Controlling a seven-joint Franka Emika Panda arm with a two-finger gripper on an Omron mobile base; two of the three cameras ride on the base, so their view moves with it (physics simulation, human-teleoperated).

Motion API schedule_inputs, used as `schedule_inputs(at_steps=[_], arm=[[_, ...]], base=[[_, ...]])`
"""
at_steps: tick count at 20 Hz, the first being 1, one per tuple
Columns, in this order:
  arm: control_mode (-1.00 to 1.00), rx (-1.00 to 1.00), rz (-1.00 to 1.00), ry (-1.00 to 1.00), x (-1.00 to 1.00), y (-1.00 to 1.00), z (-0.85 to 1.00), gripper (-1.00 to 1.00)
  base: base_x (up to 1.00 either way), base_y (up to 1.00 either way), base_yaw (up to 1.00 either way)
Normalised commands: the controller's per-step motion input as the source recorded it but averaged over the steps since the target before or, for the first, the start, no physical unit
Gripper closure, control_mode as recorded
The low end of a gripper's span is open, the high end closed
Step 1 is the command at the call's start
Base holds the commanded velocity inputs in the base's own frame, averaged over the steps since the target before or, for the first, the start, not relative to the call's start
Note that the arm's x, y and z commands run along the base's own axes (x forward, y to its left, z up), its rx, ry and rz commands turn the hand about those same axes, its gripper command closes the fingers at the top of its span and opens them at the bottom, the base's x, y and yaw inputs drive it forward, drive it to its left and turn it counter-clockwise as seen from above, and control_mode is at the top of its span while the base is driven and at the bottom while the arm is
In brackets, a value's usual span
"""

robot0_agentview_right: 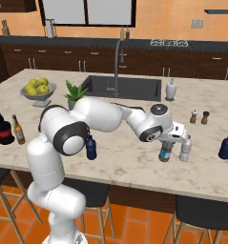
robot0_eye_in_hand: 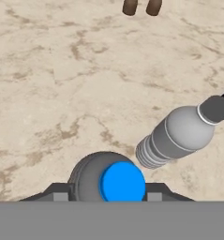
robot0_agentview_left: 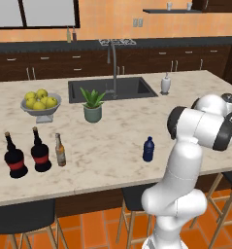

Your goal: Move the plastic bottles in the middle to the plastics group, and the glass bottles in the middle to the glass group.

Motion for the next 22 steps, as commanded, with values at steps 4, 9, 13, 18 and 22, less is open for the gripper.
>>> schedule_inputs(at_steps=[4, 9, 13, 18, 22], arm=[[-1.0, 0.0, 0.0, 0.0, 0.0, 0.0, 0.0, -1.0], [-1.0, 0.0, 0.0, 0.01, 0.0, 0.0, 0.0, -1.0], [-1.0, 0.0, 0.01, 0.01, -0.03, 0.01, 0.18, -1.0], [-1.0, -0.01, 0.09, -0.01, -0.15, 0.47, 0.57, -1.0], [-1.0, -0.11, 0.02, 0.0, -0.18, 1.0, 0.04, -1.0]], base=[[0.0, 0.0, 0.0], [0.0, 0.0, 0.0], [0.0, 0.0, 0.0], [0.0, 0.0, 0.0], [0.0, 0.0, 0.0]])
